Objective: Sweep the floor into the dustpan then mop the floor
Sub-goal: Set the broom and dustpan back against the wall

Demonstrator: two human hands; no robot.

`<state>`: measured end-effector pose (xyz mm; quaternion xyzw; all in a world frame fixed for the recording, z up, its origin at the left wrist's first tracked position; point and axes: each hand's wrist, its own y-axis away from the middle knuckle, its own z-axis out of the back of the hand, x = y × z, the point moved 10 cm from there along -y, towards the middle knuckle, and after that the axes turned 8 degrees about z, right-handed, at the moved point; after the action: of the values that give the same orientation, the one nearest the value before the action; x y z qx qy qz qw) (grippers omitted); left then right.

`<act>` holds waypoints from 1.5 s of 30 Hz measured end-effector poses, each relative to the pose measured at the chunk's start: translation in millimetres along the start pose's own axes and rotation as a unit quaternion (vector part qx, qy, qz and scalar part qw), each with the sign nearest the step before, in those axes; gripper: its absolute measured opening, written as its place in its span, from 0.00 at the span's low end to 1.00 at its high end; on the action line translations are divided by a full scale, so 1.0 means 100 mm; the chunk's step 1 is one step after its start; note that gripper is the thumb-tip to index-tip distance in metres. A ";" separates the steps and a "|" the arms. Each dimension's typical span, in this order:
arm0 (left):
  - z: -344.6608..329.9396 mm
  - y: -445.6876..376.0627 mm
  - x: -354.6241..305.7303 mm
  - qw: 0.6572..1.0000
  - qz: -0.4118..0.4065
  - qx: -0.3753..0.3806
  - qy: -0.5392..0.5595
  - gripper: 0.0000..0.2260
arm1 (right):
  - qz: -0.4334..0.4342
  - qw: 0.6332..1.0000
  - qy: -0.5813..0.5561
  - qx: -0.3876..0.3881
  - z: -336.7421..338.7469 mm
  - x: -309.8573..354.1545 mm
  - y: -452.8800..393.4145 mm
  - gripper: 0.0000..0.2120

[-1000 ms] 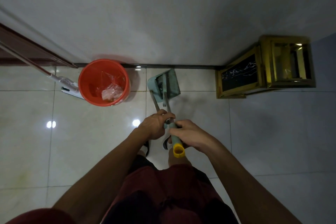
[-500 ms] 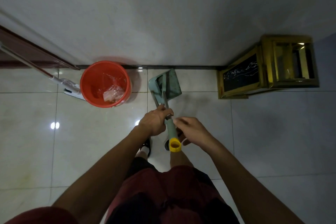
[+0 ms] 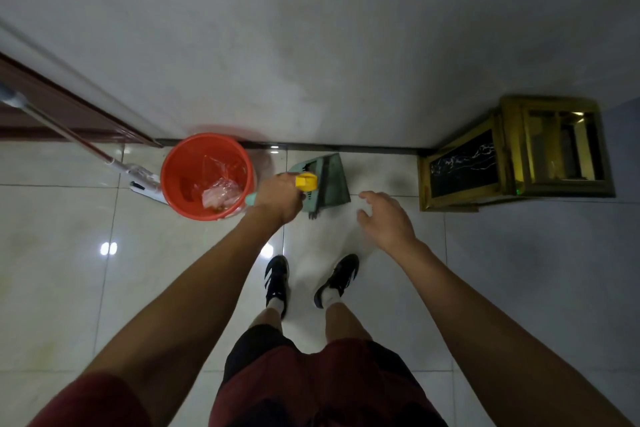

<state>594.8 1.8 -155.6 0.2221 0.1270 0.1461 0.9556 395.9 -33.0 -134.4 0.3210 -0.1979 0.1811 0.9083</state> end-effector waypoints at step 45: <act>0.27 2.08 1.54 0.970 0.211 -0.076 0.096 0.19 | 0.199 0.942 0.229 0.141 -0.63 1.84 0.26 0.18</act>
<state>699.0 221.2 -63.5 0.1559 0.1566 0.3740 0.9007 556.8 64.0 -79.0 0.3494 -0.0172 0.4531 0.8200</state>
